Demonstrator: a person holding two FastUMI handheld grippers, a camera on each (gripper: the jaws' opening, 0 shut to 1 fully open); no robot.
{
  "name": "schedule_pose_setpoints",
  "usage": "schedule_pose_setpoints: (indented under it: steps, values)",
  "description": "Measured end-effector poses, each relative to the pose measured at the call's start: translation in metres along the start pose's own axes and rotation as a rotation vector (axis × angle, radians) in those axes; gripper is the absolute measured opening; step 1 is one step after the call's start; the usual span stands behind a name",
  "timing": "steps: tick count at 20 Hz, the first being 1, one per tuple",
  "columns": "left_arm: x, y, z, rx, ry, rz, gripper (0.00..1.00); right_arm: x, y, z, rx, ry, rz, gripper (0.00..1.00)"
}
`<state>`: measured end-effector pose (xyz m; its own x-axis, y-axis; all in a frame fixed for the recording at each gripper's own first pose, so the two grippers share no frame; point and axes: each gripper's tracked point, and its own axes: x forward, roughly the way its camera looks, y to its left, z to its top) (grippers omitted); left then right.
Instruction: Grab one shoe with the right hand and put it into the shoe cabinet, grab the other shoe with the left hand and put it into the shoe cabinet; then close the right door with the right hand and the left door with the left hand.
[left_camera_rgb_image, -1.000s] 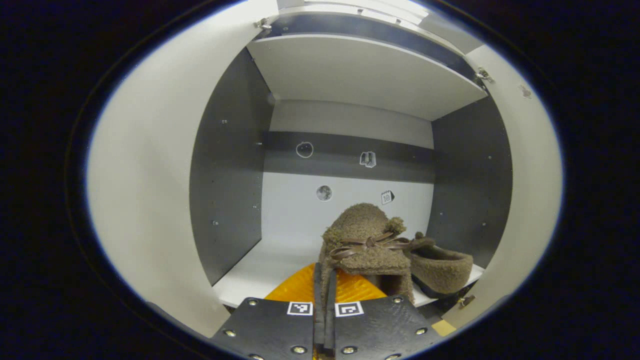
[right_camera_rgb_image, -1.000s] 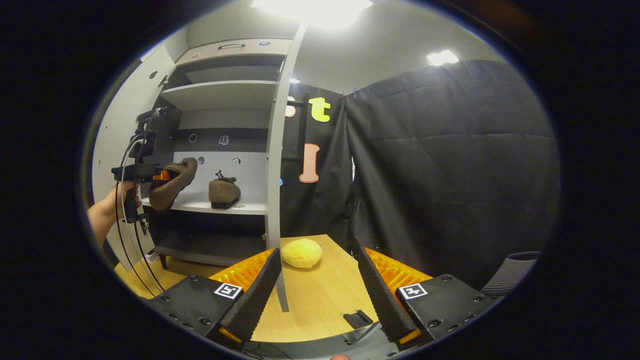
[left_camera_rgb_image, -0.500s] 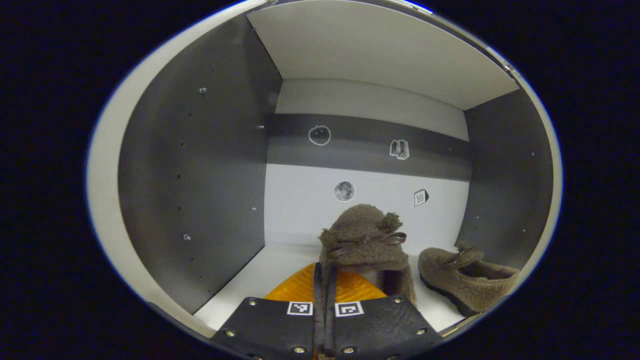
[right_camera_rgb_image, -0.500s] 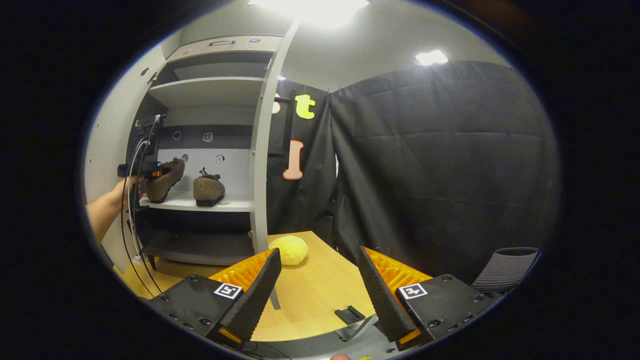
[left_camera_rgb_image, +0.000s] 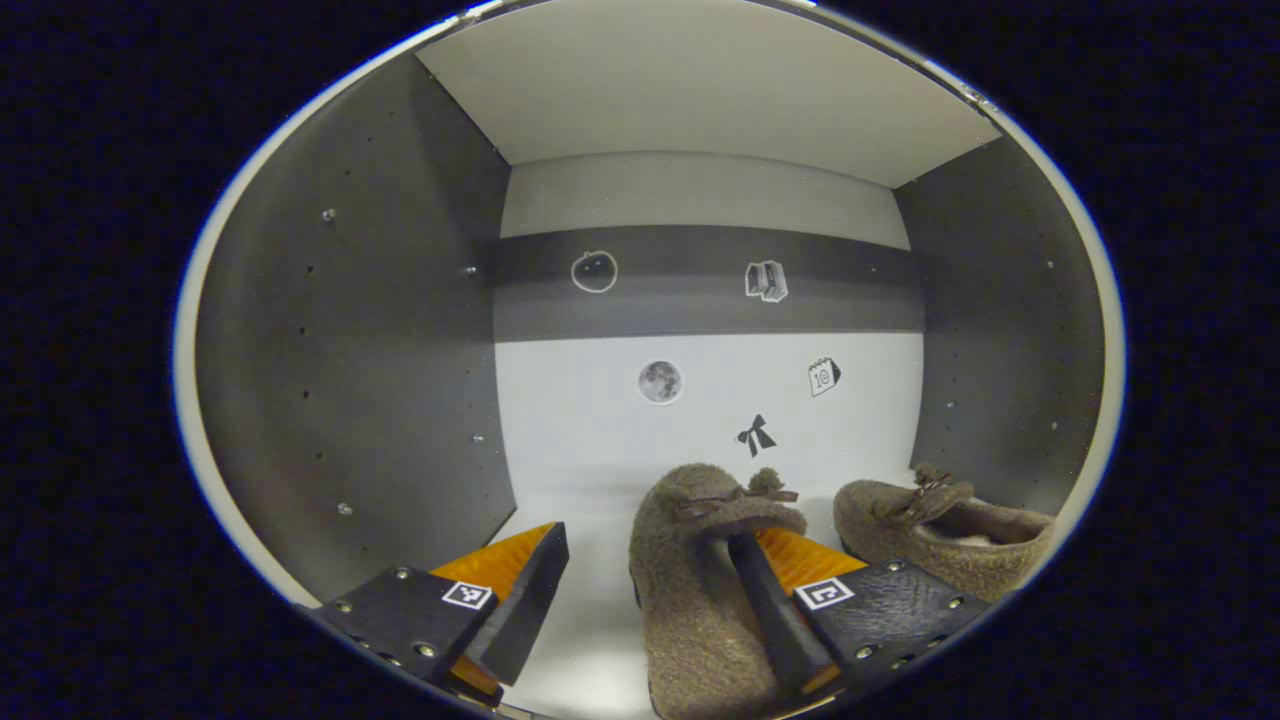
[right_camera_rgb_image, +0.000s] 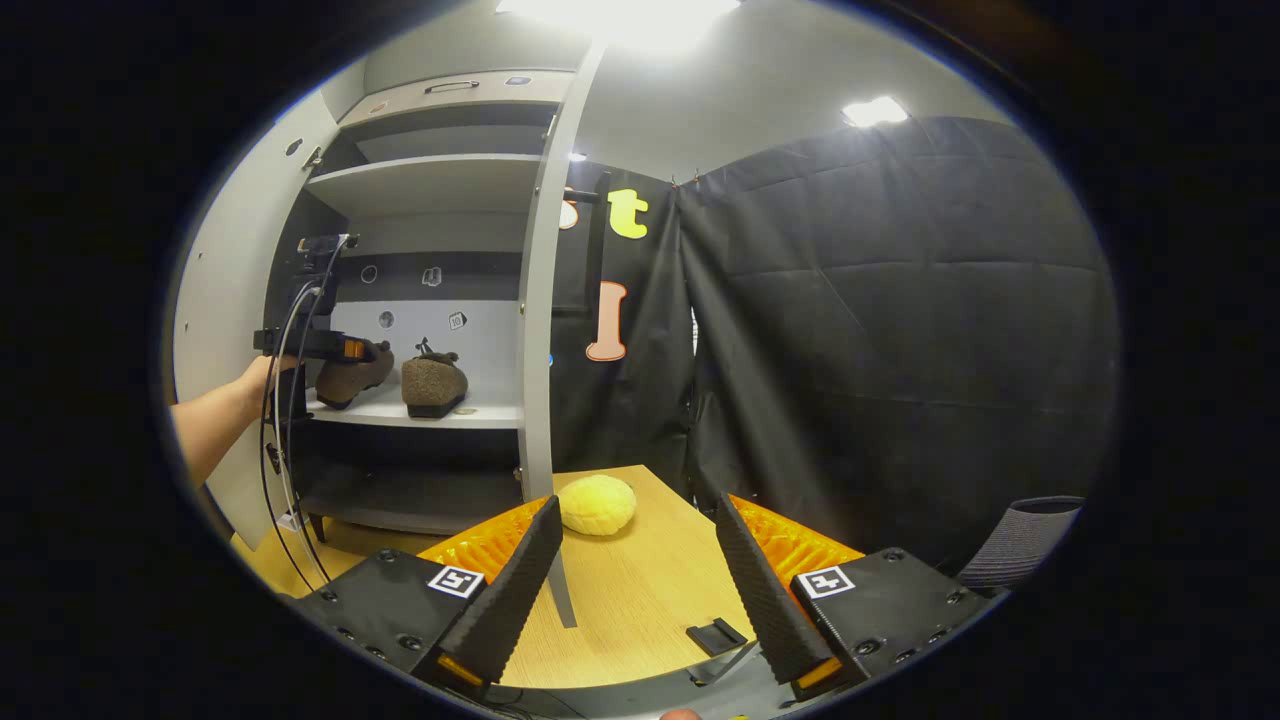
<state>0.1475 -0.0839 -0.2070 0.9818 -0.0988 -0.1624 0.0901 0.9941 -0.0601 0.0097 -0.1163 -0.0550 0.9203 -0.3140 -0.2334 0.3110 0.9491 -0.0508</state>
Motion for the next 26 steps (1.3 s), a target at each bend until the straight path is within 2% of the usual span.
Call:
schedule_pose_setpoints:
  steps: [1, 2, 4, 5, 7, 8, 10, 12, 13, 15, 16, 17, 18, 19, 20, 26]
  values:
    - [-0.002, 0.001, -0.002, -0.002, 0.009, 0.006, 0.89, 0.001, 0.000, 0.002, 0.002, -0.004, 0.011, 0.97]
    - [-0.004, 0.002, -0.003, -0.010, 0.013, 0.008, 0.96, 0.003, 0.000, 0.003, 0.004, -0.007, 0.023, 0.97]
    - [-0.003, 0.008, -0.007, -0.029, 0.019, 0.015, 0.96, 0.006, -0.003, 0.003, 0.002, -0.011, 0.041, 0.97]
    - [-0.003, 0.013, -0.010, -0.035, 0.032, 0.021, 0.89, 0.007, -0.004, 0.004, 0.001, -0.011, 0.048, 0.97]
    - [-0.006, 0.023, -0.014, -0.019, 0.062, 0.036, 0.96, 0.008, -0.006, 0.005, 0.004, -0.010, 0.060, 0.97]
    - [-0.007, 0.026, -0.014, -0.014, 0.070, 0.030, 0.93, 0.008, -0.007, 0.004, 0.005, -0.010, 0.066, 0.97]
    - [-0.010, 0.022, -0.015, -0.014, 0.092, 0.008, 0.93, 0.008, -0.009, 0.001, 0.003, -0.003, 0.076, 0.97]
    - [-0.015, 0.023, -0.013, -0.006, 0.098, 0.012, 0.97, 0.007, -0.008, 0.002, 0.001, -0.003, 0.085, 0.97]
    - [-0.018, 0.018, -0.011, -0.003, 0.101, -0.002, 0.93, 0.007, -0.009, 0.002, 0.000, -0.005, 0.086, 0.97]
    - [-0.029, 0.011, -0.010, 0.017, 0.117, -0.016, 0.97, 0.006, -0.010, 0.003, -0.002, -0.009, 0.093, 0.97]
    - [-0.034, 0.009, -0.008, 0.031, 0.115, -0.018, 0.93, 0.007, -0.011, 0.003, -0.002, -0.009, 0.094, 0.97]
    - [-0.039, 0.004, -0.003, 0.039, 0.102, -0.025, 0.97, 0.007, -0.012, 0.004, -0.001, -0.010, 0.097, 0.97]
    - [-0.045, -0.001, 0.003, 0.043, 0.086, -0.031, 0.97, 0.007, -0.012, 0.004, 0.003, -0.011, 0.100, 0.98]
    - [-0.053, -0.004, 0.008, 0.044, 0.070, -0.035, 0.89, 0.007, -0.013, 0.004, 0.007, -0.013, 0.106, 0.97]
    - [-0.061, -0.009, 0.014, 0.043, 0.054, -0.043, 0.97, 0.008, -0.013, 0.005, 0.009, -0.016, 0.112, 0.97]
    - [-0.119, -0.029, 0.042, 0.025, -0.018, -0.059, 0.97, 0.015, -0.016, 0.013, 0.021, -0.046, 0.161, 0.97]
